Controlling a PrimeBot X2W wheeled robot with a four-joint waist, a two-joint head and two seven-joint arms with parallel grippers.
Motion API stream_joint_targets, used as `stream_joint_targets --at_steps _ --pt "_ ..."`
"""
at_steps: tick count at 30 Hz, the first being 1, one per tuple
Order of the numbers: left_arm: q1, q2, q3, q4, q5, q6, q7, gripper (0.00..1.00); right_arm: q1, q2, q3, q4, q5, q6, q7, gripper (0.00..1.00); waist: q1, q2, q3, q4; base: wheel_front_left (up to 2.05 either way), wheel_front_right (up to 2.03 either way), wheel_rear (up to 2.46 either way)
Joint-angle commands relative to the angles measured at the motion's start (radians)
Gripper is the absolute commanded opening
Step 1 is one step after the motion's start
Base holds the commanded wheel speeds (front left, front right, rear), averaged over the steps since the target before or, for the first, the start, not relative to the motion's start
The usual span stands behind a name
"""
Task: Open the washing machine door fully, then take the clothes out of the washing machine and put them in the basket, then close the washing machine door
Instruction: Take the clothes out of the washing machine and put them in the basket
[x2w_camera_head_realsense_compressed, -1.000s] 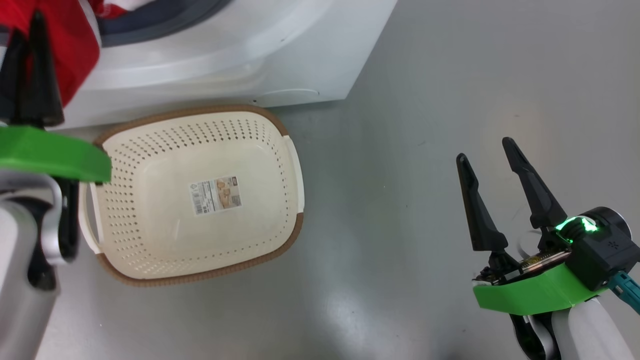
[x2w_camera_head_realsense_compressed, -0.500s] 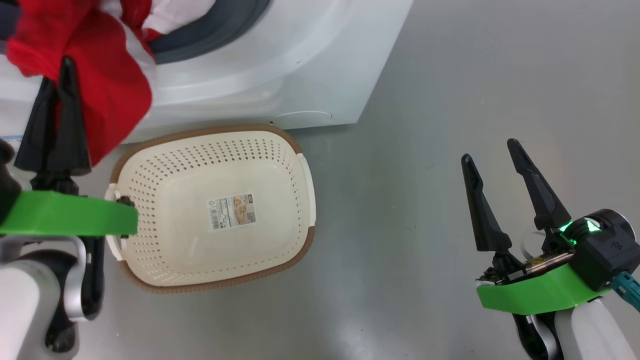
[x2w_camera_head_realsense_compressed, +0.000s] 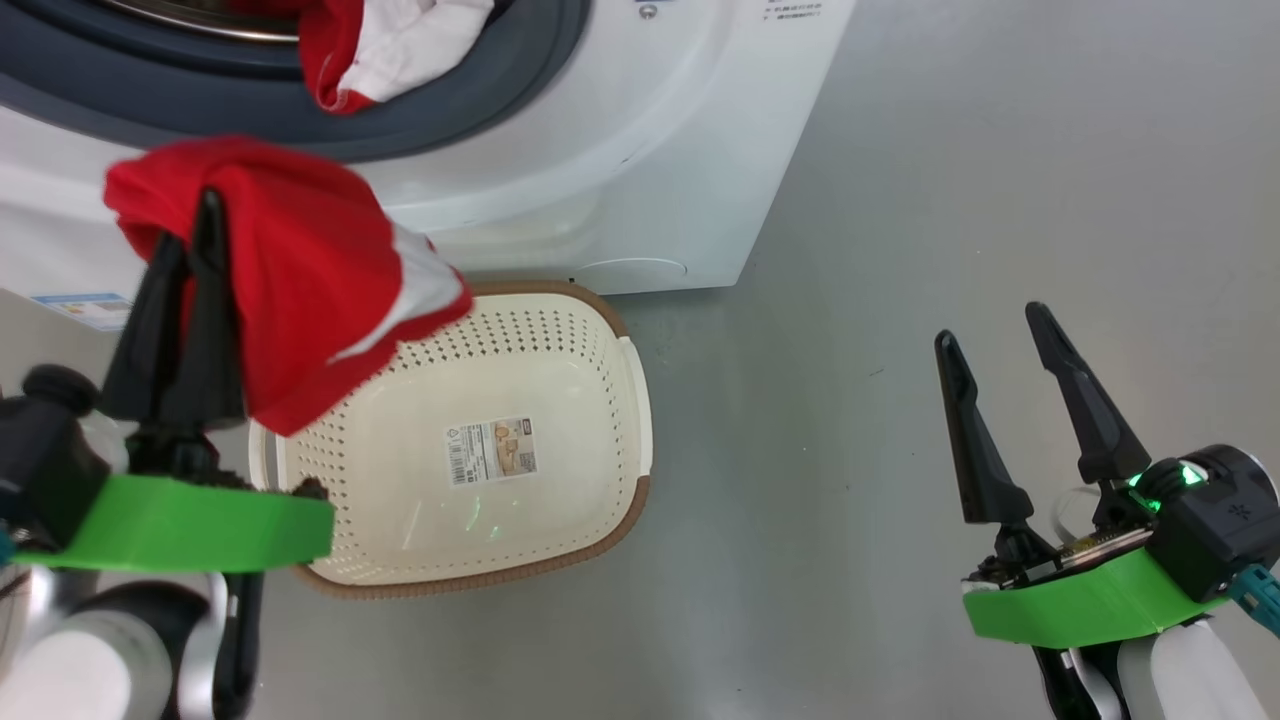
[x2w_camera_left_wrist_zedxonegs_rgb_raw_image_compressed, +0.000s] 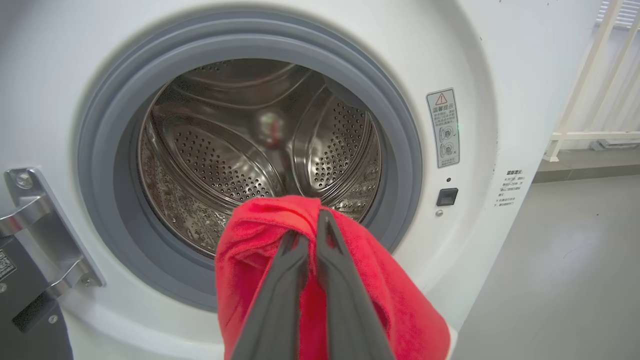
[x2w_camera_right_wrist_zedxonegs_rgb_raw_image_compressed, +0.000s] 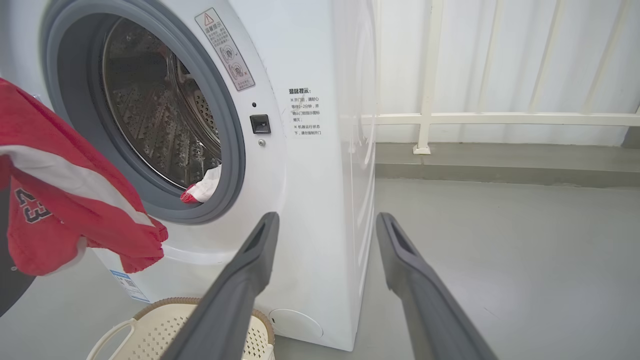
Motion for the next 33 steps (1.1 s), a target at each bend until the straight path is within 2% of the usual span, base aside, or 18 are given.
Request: stream_joint_targets --at_steps 1,8,14,33 --pt "0.003 0.034 0.036 -0.032 0.006 0.007 0.006 0.00 0.014 -0.006 0.022 -0.029 0.006 0.005 0.003 1.00 0.0000 0.0000 0.000 0.002 0.00 0.00 0.00" --pt "0.036 -0.002 -0.015 -0.014 -0.004 0.000 0.004 0.00 0.016 -0.006 0.031 -0.035 0.007 0.005 0.004 1.00 0.0000 0.0000 0.018 0.000 0.00 0.00 0.00" --pt "0.046 -0.054 -0.061 0.094 -0.024 -0.026 -0.028 0.00 0.010 -0.006 0.041 -0.034 0.006 0.005 0.003 1.00 0.0000 0.0000 0.038 -0.010 0.00 0.00 0.00" --pt "-0.086 -0.208 -0.093 0.716 -0.121 -0.197 -0.209 0.00 -0.038 -0.006 0.083 -0.012 0.024 0.005 -0.010 1.00 0.0000 0.0000 0.133 -0.082 0.00 0.00 0.00"
